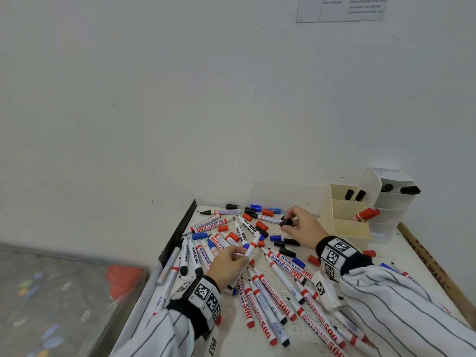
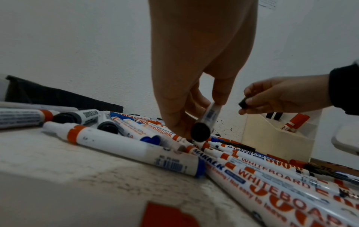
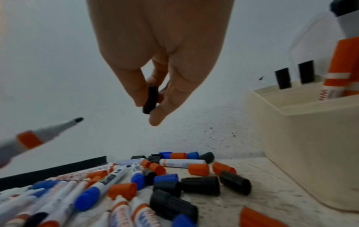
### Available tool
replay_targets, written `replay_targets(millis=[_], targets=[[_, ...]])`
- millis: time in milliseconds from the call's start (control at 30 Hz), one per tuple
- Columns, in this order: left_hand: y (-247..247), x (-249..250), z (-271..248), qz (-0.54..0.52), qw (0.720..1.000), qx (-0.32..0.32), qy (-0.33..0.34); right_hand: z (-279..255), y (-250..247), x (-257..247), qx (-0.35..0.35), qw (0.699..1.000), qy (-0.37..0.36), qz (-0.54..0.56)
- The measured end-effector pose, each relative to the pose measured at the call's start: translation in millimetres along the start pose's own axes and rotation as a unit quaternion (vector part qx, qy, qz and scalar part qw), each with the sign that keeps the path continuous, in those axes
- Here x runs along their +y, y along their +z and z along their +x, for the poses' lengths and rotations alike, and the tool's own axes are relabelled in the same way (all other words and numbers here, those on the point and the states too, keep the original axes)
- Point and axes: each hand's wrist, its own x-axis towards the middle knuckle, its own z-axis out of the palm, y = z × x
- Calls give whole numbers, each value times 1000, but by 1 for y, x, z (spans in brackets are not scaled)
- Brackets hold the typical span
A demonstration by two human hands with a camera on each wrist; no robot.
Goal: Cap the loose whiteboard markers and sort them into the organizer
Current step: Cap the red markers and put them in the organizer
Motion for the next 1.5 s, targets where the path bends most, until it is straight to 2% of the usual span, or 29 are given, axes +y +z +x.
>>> replay_targets(millis=[67, 400, 533, 667, 767, 900, 967, 1100, 1167, 1233, 1300, 1400, 1500], targets=[[1, 1, 0, 0, 1000, -6, 3, -2, 5, -8, -31, 999, -10, 33], [-1, 9, -9, 52, 997, 2, 49, -6, 16, -17, -108, 993, -50, -4], [9, 22, -17, 63, 993, 22, 100, -15, 17, -16, -82, 996, -11, -15], [23, 26, -20, 164, 966, 69, 186, -24, 15, -14, -12, 998, 42, 35], [37, 31, -25, 167, 957, 98, 215, -30, 9, -6, -7, 997, 66, 40], [51, 36, -26, 229, 932, 122, 252, -35, 2, 0, 4, 996, 68, 54], [58, 39, -24, 212, 938, 106, 252, -35, -1, 1, 18, 995, 70, 72], [65, 51, -22, 124, 968, 26, 218, -40, -8, 2, 36, 994, 42, 94], [64, 57, -23, 28, 988, -43, 146, -43, -10, 3, 40, 993, 28, 110], [64, 62, -23, -80, 988, -117, 66, -45, -15, 5, 39, 991, 15, 128], [68, 64, -19, -124, 980, -148, 53, -43, -22, 8, 26, 991, -1, 132], [76, 68, -6, -89, 985, -117, 91, -35, -40, 14, 8, 997, -26, 79], [82, 63, 12, 32, 993, -48, 100, -22, -66, 22, 57, 997, -32, 42]])
